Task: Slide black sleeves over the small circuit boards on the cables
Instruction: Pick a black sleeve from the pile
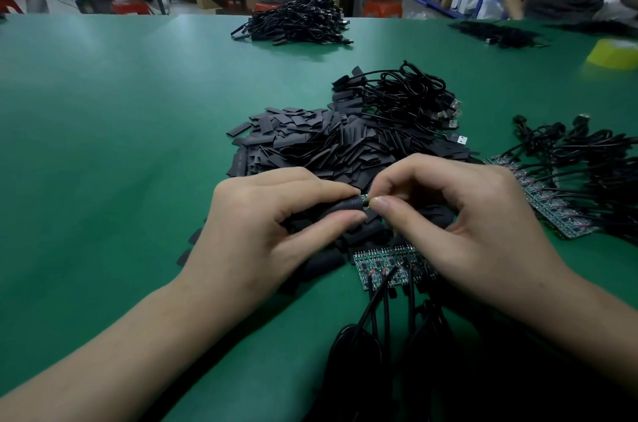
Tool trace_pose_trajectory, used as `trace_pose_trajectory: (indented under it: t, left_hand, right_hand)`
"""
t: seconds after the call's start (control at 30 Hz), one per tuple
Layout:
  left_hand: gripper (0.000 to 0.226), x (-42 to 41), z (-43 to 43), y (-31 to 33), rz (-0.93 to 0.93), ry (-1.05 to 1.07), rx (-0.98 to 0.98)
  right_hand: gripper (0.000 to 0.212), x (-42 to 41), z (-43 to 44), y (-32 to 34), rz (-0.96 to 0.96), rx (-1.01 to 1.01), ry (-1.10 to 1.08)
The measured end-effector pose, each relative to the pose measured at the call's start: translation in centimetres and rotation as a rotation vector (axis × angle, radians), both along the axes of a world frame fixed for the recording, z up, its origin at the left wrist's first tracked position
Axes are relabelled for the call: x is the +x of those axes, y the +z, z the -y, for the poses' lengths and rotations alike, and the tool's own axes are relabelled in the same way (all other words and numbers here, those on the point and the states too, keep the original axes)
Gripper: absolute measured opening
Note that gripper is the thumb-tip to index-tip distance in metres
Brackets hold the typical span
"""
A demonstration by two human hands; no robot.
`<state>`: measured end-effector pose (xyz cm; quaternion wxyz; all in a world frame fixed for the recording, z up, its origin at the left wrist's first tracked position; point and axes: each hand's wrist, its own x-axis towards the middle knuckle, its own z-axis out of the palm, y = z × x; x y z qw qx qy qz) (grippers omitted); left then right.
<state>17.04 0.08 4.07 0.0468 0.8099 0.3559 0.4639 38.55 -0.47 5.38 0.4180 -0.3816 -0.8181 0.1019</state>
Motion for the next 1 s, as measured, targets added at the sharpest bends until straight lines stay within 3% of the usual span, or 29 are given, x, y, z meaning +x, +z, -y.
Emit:
trace_pose_trajectory:
  t: [0.3, 1.0]
  left_hand:
    - [0.019, 0.3, 0.09, 0.06, 0.03, 0.005, 0.011]
    - [0.022, 0.42, 0.4, 0.24, 0.053, -0.034, 0.003]
  right_hand:
    - [0.002, 0.15, 0.03, 0.22, 0.052, 0.06, 0.0]
    - [0.003, 0.12, 0.25, 0.02, -0.133, -0.048, 0.051]
